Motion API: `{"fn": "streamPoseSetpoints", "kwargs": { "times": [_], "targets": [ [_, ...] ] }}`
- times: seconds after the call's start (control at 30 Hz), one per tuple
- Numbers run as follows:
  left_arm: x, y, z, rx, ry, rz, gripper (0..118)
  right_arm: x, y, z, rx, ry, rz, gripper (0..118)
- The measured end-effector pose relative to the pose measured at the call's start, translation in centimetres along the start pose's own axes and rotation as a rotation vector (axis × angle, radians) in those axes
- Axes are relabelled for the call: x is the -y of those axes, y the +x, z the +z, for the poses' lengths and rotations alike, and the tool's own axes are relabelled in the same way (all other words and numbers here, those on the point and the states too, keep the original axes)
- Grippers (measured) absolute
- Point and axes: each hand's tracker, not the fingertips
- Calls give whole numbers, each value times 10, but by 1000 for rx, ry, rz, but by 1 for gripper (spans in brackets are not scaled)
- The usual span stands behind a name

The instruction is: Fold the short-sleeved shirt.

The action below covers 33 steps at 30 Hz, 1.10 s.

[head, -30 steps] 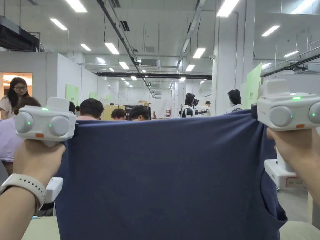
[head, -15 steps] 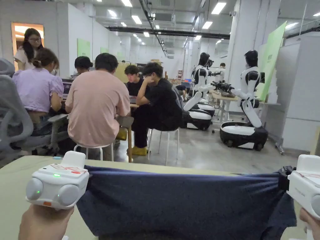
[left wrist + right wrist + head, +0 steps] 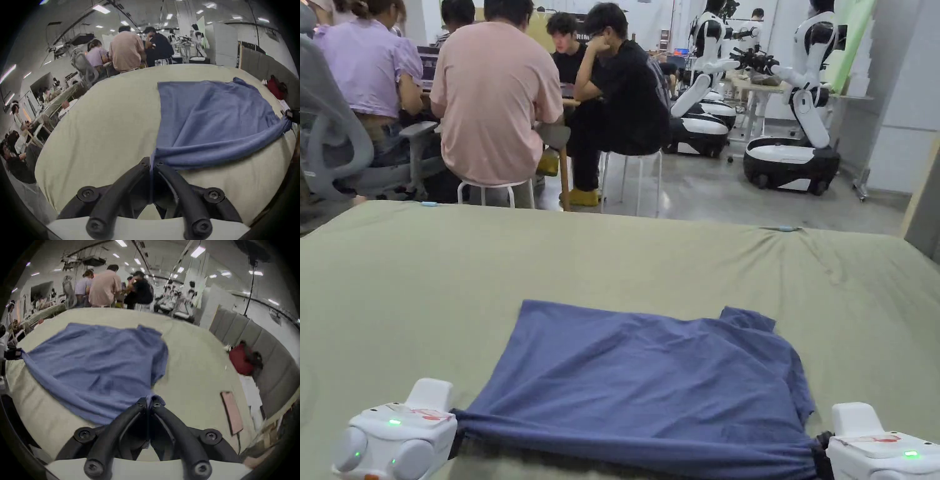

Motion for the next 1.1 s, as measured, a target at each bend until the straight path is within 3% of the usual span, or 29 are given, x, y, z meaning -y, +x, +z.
{"fn": "streamPoseSetpoints", "kwargs": {
  "times": [0.03,0.07,0.1,0.17,0.2,0.23,0.33,0.4,0.43,0.47,0.5,0.53,0.67,0.77,0.87,0.9,0.97,1.0,1.1],
  "targets": [
    [-2,-2,5,13,25,35,5,-3,-4,5,-4,10,-4,4],
    [-9,-4,13,3,56,72,25,-6,2,14,-23,38,-19,16],
    [-13,-5,20,12,83,82,53,-13,-4,22,-34,59,-25,43],
    [-21,3,46,18,149,105,105,-25,-22,37,-56,89,-50,118],
    [-25,9,59,27,211,123,112,-27,-18,47,-86,139,-70,118],
    [-30,17,69,52,255,116,113,-34,-28,59,-107,206,-76,112],
    [-36,48,97,100,280,111,109,-45,-52,71,-105,227,-84,113],
    [-36,68,108,130,321,67,81,-51,-72,74,-94,240,-88,103],
    [-36,74,108,118,309,56,62,-53,-79,74,-95,238,-90,87],
    [-36,80,106,103,289,28,30,-54,-78,69,-96,237,-95,46],
    [-36,85,102,95,266,11,4,-57,-84,66,-83,225,-93,12],
    [-35,87,96,99,242,6,0,-58,-89,62,-53,203,-87,0],
    [-32,70,89,135,166,56,0,-56,-86,49,-140,165,-108,0],
    [-33,31,82,74,131,117,0,-46,-72,43,-97,161,-83,0],
    [-36,-9,69,141,35,184,14,-37,-55,37,-92,132,-110,0],
    [-34,-22,63,186,2,204,34,-32,-49,34,-78,122,-114,0],
    [-33,-34,49,185,-14,212,85,-28,-41,28,-71,105,-120,0],
    [-31,-38,44,176,-25,213,94,-19,-38,33,-66,99,-128,0],
    [-26,-36,27,174,-72,236,93,-12,-26,28,-54,77,-126,0]
  ]
}}
